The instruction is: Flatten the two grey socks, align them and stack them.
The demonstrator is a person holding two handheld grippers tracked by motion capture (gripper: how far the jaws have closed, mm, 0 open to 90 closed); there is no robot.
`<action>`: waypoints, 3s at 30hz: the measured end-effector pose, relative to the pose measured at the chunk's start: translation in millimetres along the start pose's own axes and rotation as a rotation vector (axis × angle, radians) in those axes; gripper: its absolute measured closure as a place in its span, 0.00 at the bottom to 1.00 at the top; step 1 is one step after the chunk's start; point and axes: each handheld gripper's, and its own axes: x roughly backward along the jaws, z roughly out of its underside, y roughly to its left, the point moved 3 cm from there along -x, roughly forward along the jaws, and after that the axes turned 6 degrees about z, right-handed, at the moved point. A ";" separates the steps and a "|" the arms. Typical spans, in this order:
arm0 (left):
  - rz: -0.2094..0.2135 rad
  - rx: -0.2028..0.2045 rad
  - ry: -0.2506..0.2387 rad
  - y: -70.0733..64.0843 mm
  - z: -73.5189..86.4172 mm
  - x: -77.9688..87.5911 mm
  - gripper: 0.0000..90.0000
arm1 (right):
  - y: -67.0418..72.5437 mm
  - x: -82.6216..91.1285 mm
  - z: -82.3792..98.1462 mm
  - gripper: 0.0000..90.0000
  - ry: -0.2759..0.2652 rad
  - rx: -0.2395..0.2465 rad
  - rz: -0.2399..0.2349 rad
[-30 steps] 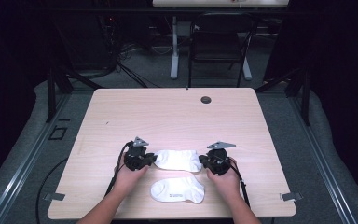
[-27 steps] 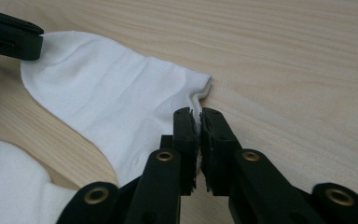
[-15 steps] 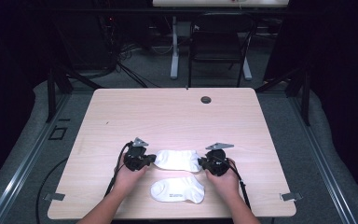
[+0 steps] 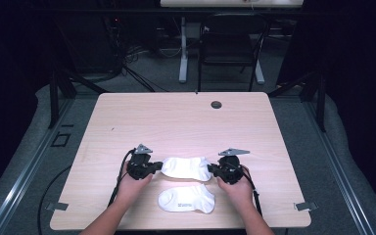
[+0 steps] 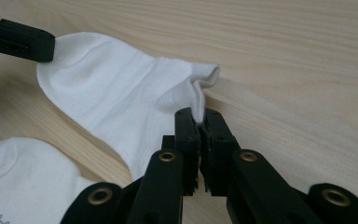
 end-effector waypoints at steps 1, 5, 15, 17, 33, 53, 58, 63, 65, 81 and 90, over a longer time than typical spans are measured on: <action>0.002 -0.005 -0.006 -0.8 -0.1 1.8 1.00 | 1.2 1.4 -0.8 0.96 -0.007 -0.001 0.005; 0.014 0.001 -0.025 -4.0 -0.5 8.6 1.00 | 4.4 6.9 -3.4 0.96 -0.017 0.010 -0.002; 0.044 -0.047 -0.055 -19.3 2.1 28.0 1.00 | 19.9 22.1 -7.4 0.96 -0.032 0.043 -0.024; 0.053 -0.051 -0.062 -22.1 3.0 32.0 1.00 | 21.5 24.9 -6.3 0.96 -0.034 0.050 -0.029; 0.075 -0.078 -0.081 -40.4 16.8 54.8 1.00 | 33.7 48.1 2.2 0.96 -0.028 0.036 -0.057; 0.106 -0.047 -0.071 -50.9 39.9 67.4 1.00 | 56.6 65.3 17.3 0.96 0.016 0.087 -0.059; 0.117 -0.032 -0.072 -53.3 46.4 65.1 1.00 | 54.2 66.6 22.2 0.96 0.008 0.073 -0.061; 0.119 -0.042 -0.064 -56.9 49.8 62.2 1.00 | 50.3 65.6 27.0 0.96 0.011 0.065 -0.049; 0.121 -0.049 -0.056 -58.3 51.6 61.5 1.00 | 49.1 66.5 29.6 0.96 0.012 0.055 -0.056; 0.129 -0.056 -0.029 -67.4 59.8 59.3 1.00 | 48.5 73.3 34.3 0.96 0.036 0.058 -0.052; 0.131 -0.039 -0.027 -63.3 63.3 53.6 1.00 | 44.9 68.9 43.9 0.96 0.056 0.054 -0.045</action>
